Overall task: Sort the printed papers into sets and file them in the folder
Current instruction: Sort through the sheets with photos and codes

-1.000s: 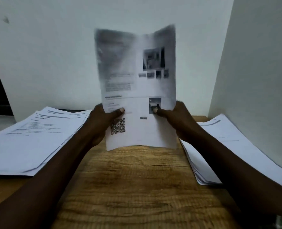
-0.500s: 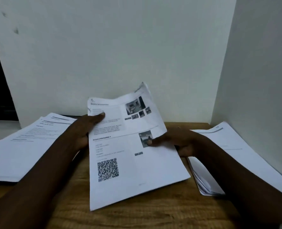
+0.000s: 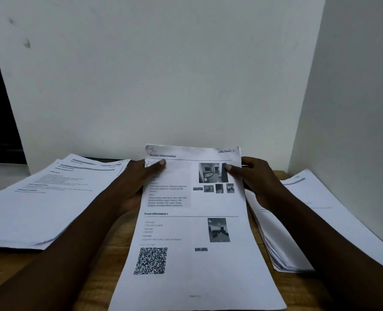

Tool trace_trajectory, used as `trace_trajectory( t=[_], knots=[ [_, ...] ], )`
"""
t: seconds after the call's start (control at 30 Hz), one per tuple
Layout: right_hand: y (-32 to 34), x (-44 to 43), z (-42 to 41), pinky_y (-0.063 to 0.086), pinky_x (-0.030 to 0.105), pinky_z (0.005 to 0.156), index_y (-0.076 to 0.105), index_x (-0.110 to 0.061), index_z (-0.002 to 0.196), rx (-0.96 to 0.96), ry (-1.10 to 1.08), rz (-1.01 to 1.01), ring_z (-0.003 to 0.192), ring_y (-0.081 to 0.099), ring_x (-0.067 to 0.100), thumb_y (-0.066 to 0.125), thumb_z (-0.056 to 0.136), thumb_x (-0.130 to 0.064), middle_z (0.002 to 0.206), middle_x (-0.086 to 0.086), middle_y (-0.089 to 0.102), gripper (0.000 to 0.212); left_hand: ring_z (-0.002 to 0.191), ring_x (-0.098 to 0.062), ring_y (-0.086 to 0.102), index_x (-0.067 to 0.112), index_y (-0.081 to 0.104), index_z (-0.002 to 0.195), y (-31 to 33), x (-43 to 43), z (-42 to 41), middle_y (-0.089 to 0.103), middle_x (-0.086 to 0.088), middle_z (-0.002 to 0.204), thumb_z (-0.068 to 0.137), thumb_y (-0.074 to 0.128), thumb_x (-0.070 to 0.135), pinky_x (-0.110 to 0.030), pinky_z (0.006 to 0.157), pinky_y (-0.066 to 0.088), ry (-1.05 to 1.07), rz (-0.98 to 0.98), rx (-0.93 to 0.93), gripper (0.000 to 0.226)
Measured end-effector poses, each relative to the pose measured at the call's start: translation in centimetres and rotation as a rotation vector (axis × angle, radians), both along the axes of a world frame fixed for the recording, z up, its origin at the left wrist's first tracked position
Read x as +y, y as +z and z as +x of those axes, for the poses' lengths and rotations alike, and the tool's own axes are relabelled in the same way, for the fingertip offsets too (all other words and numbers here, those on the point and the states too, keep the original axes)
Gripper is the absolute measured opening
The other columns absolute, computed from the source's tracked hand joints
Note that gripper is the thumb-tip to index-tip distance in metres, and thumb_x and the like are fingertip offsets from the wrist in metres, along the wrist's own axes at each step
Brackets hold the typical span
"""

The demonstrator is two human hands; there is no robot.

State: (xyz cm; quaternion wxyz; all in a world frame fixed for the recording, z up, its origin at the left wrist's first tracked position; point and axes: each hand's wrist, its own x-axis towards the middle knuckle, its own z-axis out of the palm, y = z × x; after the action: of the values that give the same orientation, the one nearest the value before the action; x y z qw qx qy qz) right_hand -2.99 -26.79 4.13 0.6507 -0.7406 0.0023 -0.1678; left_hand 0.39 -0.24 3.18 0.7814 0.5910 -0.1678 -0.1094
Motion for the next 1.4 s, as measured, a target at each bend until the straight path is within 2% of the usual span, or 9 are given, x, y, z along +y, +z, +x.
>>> trace_trajectory(
  t=[0.17,0.33,0.4,0.5,0.6,0.83,1.13,1.27,1.4],
  knots=[
    [0.0,0.6,-0.1,0.055,0.049,0.09,0.072,-0.017,0.087,0.043,0.031,0.002,0.085,0.071,0.029,0.074,0.082,-0.01,0.092,0.011,0.075,0.008,0.096,-0.036,0.069,-0.006,0.062,0.118,-0.1,0.2,0.4,0.068,-0.024,0.113,0.092,0.062,0.017,-0.046,0.079,0.058,0.209,-0.089,-0.006,0.034],
    [-0.3,0.6,-0.3,0.058,0.032,0.074,0.07,-0.013,0.091,0.021,0.003,0.038,0.079,0.07,0.022,0.073,0.084,-0.011,0.093,0.011,0.074,0.008,0.084,-0.033,0.069,0.0,0.067,0.101,-0.4,-0.4,0.9,0.07,-0.02,0.098,0.092,0.062,0.01,-0.044,0.076,0.06,0.356,-0.102,-0.054,0.015],
    [-0.4,0.4,-0.1,0.059,0.034,0.076,0.069,-0.015,0.087,-0.006,-0.053,0.046,0.085,0.07,0.026,0.076,0.081,-0.013,0.092,0.01,0.074,0.01,0.081,-0.031,0.069,0.0,0.067,0.1,-0.4,-0.4,1.0,0.07,-0.02,0.097,0.092,0.062,0.009,-0.043,0.075,0.06,0.385,-0.114,-0.067,0.013],
    [-0.6,0.8,0.2,0.057,0.049,0.083,0.071,-0.027,0.08,-0.042,-0.156,-0.004,0.086,0.071,0.031,0.082,0.063,-0.028,0.085,0.007,0.074,0.021,0.084,-0.032,0.069,0.0,0.068,0.101,-0.6,-0.4,0.9,0.071,-0.02,0.098,0.091,0.063,0.009,-0.042,0.078,0.059,0.386,-0.134,-0.077,0.015],
    [-0.6,1.0,0.3,0.056,0.052,0.081,0.069,-0.035,0.078,-0.065,-0.225,-0.033,0.084,0.07,0.028,0.081,0.058,-0.033,0.081,0.005,0.071,0.024,0.085,-0.033,0.068,0.003,0.07,0.095,-0.8,-0.3,0.8,0.072,-0.018,0.094,0.09,0.064,0.009,-0.044,0.082,0.057,0.406,-0.142,-0.08,0.01],
    [-0.9,1.6,0.4,0.057,0.045,0.08,0.068,-0.033,0.087,-0.135,-0.31,-0.166,0.078,0.068,0.019,0.077,0.075,-0.015,0.075,0.0,0.071,0.024,0.082,-0.03,0.067,0.007,0.071,0.088,-0.9,-0.8,0.7,0.072,-0.014,0.088,0.09,0.066,0.009,-0.051,0.092,0.052,0.489,-0.072,-0.154,0.006],
    [-0.9,2.1,0.0,0.043,0.019,0.06,0.066,-0.023,0.094,-0.163,-0.393,-0.252,0.078,0.063,0.015,0.082,0.072,-0.025,0.08,0.003,0.069,0.027,0.083,-0.029,0.066,0.011,0.073,0.083,-1.0,-0.8,0.9,0.071,-0.014,0.088,0.09,0.066,0.009,-0.053,0.093,0.051,0.531,-0.023,-0.202,0.009],
    [-1.1,2.3,0.0,0.043,0.018,0.059,0.067,-0.024,0.1,-0.175,-0.397,-0.29,0.07,0.064,0.009,0.08,0.074,-0.02,0.071,-0.001,0.069,0.029,0.086,-0.03,0.068,0.013,0.075,0.083,-1.5,-0.6,1.3,0.073,-0.014,0.091,0.085,0.071,0.016,-0.057,0.095,0.051,0.556,0.013,-0.218,0.005],
    [-1.2,2.6,-0.2,0.041,0.019,0.057,0.065,-0.022,0.094,-0.209,-0.41,-0.3,0.062,0.061,0.003,0.08,0.075,-0.018,0.063,-0.008,0.065,0.025,0.091,-0.032,0.069,0.016,0.076,0.087,-1.7,-0.5,1.6,0.074,-0.011,0.093,0.071,0.074,0.03,-0.058,0.096,0.05,0.585,0.022,-0.213,0.021]
  ],
)
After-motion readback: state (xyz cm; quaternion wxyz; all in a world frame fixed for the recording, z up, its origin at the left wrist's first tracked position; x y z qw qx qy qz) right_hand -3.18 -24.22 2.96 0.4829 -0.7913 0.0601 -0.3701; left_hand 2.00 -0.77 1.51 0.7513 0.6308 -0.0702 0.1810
